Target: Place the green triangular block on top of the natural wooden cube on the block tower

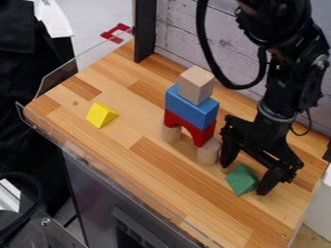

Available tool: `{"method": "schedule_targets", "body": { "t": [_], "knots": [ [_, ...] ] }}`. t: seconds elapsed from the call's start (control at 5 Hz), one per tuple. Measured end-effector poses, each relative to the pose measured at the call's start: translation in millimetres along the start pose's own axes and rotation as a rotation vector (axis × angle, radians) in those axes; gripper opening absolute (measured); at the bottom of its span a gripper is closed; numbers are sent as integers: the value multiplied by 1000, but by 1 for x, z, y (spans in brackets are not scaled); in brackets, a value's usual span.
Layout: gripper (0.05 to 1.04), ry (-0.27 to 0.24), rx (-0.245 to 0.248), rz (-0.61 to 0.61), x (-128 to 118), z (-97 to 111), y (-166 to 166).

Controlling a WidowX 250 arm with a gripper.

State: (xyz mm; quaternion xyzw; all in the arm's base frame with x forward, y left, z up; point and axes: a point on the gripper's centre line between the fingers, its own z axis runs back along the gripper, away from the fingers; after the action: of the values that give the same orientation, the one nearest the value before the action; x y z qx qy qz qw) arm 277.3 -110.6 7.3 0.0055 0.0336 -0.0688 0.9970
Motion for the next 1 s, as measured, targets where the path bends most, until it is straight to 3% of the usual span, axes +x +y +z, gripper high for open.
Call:
{"method": "schedule_targets", "body": {
  "t": [0.4, 0.6, 0.8, 1.0],
  "knots": [
    [945, 53, -22, -27, -11, -4, -1],
    [681, 80, -28, -64, -7, -6, -4],
    [566, 81, -49, -78, -7, -5, -8],
    [566, 70, -64, -87, -6, -3, -10]
  ]
}}
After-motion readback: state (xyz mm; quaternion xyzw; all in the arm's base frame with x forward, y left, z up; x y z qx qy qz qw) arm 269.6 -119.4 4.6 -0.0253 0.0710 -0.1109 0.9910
